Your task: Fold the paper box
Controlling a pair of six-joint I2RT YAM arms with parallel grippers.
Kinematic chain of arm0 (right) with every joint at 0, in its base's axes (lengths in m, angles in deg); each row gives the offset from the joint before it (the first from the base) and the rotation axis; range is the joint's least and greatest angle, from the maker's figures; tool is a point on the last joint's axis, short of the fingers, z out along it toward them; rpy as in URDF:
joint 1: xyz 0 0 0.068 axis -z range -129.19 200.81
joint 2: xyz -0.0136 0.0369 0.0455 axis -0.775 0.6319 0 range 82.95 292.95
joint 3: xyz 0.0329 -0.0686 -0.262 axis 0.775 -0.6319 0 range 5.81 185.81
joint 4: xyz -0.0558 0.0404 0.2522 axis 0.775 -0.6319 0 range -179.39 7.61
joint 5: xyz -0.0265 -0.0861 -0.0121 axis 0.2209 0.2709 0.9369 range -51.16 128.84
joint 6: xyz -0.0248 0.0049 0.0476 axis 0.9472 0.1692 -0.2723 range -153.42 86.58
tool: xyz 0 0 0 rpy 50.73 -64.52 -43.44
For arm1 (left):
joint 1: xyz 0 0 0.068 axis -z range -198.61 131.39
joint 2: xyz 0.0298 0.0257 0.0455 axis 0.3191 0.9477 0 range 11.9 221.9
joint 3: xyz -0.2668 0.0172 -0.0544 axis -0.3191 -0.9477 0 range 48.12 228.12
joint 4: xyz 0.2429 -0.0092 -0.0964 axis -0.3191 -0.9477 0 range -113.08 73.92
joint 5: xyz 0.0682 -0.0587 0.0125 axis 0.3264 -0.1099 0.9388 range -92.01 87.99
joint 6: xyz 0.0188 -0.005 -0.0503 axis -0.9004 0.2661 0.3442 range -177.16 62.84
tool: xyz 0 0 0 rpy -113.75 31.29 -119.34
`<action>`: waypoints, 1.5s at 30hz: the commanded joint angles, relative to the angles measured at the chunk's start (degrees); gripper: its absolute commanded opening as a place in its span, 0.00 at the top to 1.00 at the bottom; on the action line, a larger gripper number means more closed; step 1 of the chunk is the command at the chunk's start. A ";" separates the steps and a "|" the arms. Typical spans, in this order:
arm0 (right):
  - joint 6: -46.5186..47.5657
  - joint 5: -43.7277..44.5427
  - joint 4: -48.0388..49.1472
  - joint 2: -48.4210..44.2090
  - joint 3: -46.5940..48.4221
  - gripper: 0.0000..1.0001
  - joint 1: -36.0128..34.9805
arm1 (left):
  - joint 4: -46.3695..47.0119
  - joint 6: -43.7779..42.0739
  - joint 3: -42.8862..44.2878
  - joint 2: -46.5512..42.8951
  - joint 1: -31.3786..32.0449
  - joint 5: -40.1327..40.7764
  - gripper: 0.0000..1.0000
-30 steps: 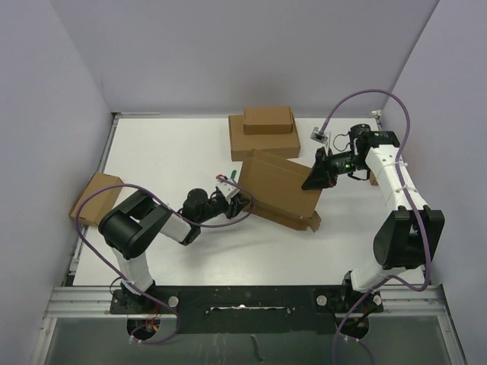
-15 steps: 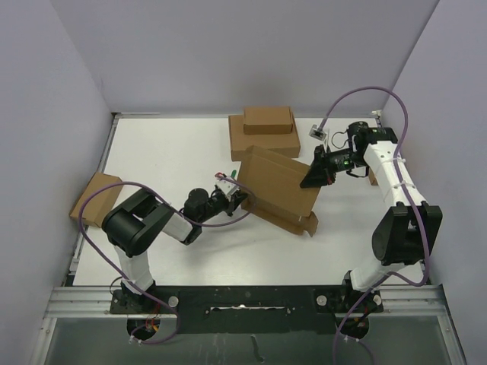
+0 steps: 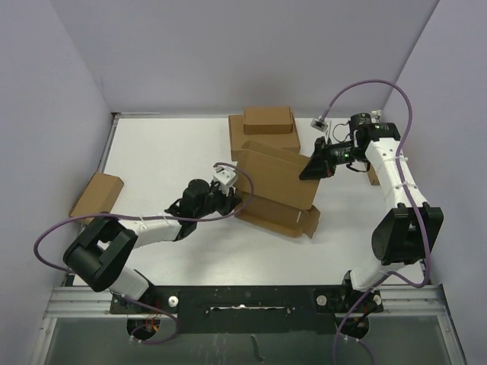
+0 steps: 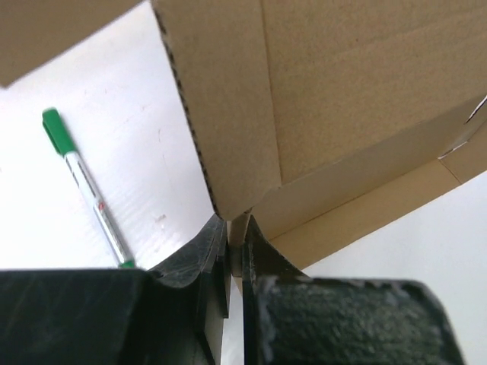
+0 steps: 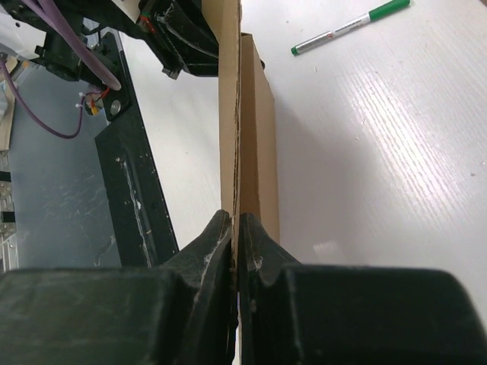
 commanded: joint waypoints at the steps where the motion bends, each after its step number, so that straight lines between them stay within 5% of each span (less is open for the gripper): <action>1: -3.71 -1.30 8.73 -3.07 -3.39 1.00 1.50 | -23.12 4.03 4.62 -6.16 0.10 0.61 1.00; 15: -9.65 -10.28 21.31 -0.93 -18.50 1.00 3.19 | -46.18 8.88 18.65 0.35 0.87 1.12 0.97; 24: -10.79 -10.06 23.27 -0.50 -20.88 1.00 3.06 | -47.75 10.84 20.01 2.14 0.89 3.42 0.93; 29: -12.71 -9.07 25.56 -0.59 -22.25 1.00 3.04 | -48.44 11.17 21.01 2.55 0.88 3.85 1.00; 40: -16.25 -7.44 29.32 -0.83 -24.39 1.00 3.15 | -54.51 9.36 24.69 3.93 2.48 10.33 1.00; 45: -16.50 -7.35 29.61 -0.47 -24.51 1.00 3.13 | -55.15 9.47 25.57 4.18 2.65 10.55 0.93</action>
